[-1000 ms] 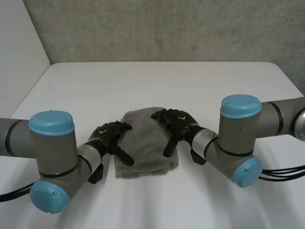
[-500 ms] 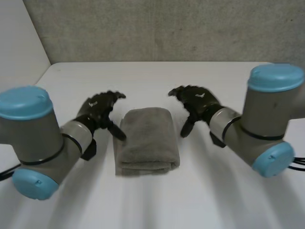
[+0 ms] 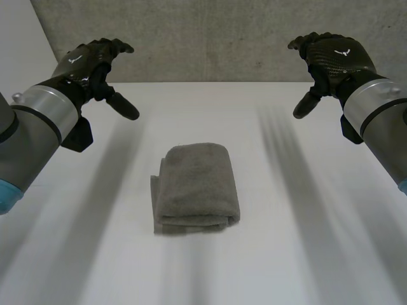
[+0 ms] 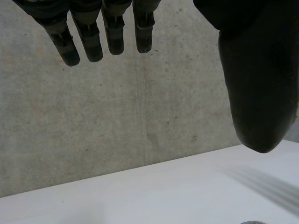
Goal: Fold the towel.
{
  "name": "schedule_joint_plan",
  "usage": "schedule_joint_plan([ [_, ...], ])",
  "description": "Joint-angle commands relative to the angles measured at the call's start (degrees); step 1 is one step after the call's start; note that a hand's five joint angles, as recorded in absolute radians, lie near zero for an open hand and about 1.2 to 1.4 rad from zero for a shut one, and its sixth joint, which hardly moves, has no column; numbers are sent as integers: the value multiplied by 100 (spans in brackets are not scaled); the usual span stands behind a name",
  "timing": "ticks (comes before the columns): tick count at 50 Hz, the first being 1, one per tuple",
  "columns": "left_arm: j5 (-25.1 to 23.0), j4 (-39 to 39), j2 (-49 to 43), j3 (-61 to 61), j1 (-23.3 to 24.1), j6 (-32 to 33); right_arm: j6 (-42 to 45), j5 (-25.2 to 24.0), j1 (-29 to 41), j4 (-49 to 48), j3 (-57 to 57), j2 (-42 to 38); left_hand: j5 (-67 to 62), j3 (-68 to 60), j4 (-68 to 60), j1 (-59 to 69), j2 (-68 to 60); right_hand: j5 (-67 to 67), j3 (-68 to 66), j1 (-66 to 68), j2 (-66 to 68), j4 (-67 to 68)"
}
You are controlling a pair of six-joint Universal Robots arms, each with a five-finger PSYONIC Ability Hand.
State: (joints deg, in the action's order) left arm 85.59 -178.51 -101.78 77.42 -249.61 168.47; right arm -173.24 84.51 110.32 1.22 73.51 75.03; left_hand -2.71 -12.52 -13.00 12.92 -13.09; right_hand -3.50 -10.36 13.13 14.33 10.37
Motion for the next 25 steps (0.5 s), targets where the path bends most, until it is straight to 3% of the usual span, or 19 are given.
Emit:
schedule_joint_plan([
  [1, 2, 9, 44, 54, -44, 2, 0, 12, -64, 2, -4, -32, 271, 252, 300, -292, 309, 350, 36, -313, -433, -37],
  [17, -25, -8, 9, 89, -35, -7, -26, -5, -72, 2, -4, -14, 271, 252, 300, -292, 309, 350, 36, -313, -433, -37],
  [21, -104, -61, -18, 194, -44, -16, -52, -216, -2, 28, 5, -23, 271, 252, 300, -292, 309, 350, 36, -313, -433, -37],
  [25, -280, -166, -53, 291, -35, 2, 184, -1144, 15, 220, 14, -277, 271, 252, 300, -292, 309, 350, 36, -313, -433, -37],
])
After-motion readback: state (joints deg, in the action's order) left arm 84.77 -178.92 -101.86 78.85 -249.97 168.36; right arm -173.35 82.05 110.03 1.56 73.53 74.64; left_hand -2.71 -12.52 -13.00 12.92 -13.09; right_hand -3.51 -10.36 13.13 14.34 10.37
